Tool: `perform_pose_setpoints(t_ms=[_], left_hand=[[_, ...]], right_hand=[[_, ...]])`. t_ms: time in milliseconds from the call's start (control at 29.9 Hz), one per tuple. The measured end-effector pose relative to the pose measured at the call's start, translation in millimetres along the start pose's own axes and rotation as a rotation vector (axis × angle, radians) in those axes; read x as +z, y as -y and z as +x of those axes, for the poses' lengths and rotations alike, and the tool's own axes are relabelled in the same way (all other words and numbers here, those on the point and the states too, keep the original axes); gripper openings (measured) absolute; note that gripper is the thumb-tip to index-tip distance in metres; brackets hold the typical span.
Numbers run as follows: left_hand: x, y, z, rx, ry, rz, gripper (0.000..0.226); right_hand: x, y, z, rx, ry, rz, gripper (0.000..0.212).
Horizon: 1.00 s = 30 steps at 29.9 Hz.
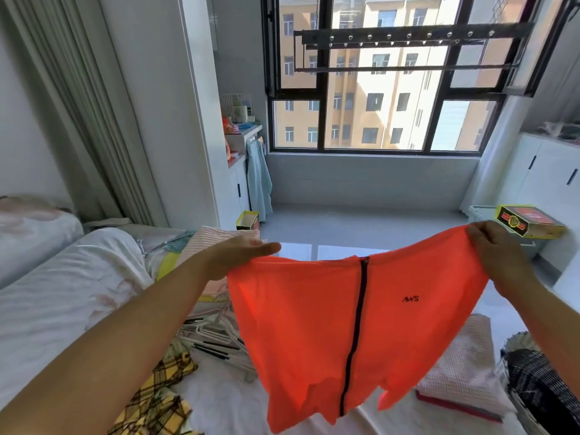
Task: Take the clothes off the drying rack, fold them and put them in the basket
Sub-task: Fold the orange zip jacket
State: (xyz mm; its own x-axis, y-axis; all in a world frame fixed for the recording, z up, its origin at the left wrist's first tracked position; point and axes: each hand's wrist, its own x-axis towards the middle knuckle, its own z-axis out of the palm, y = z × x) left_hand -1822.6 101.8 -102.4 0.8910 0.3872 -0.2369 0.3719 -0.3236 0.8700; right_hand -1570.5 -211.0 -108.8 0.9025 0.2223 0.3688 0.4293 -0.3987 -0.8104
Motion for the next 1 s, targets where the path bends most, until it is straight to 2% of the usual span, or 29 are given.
perform_pose_setpoints(t_ms=[67,100,167,234,368,501,602,635,702,769,869,1003], left_hand=[[4,-1,-2,-0.175,-0.058,0.218,0.055],[5,0,-4,-0.19,-0.08,0.278,0.045],[0,1,-4,-0.185,-0.024,0.207,0.018],[-7,2,-5,-0.178,0.046,0.016,0.024],[-18,1,-1,-0.01,-0.023,-0.286,0.018],[-17,0,2,0.124,-0.061,-0.329,0.01],[-13,3,2,0.164,-0.137,-0.264,0.016],[-12,4,1,0.187,-0.153,-0.227,0.018],[-11,6,-1,0.223,-0.164,-0.174,0.02],[-10,5,-2,0.24,-0.161,-0.129,0.022],[-7,-5,-3,0.232,-0.12,0.014,0.025],[-2,-16,-1,0.179,-0.125,0.219,0.031]], right_hand=[[-2,4,-1,-0.064,0.045,-0.097,0.027],[-3,5,-1,-0.099,0.072,-0.147,0.027],[-4,5,0,-0.176,0.121,-0.228,0.027],[-6,5,0,-0.21,0.146,-0.266,0.027],[-12,2,4,-0.213,0.174,-0.305,0.028],[-16,4,5,-0.194,0.266,-0.241,0.021],[-24,5,2,-0.075,0.502,-0.147,0.007],[-27,4,1,-0.034,0.601,-0.187,0.002],[-29,-4,4,-0.001,0.682,-0.365,0.016],[-28,-12,7,-0.023,0.598,-0.527,0.019],[-24,-19,13,-0.039,0.436,-0.62,0.018],[-21,-25,19,-0.074,0.206,-0.38,0.011]])
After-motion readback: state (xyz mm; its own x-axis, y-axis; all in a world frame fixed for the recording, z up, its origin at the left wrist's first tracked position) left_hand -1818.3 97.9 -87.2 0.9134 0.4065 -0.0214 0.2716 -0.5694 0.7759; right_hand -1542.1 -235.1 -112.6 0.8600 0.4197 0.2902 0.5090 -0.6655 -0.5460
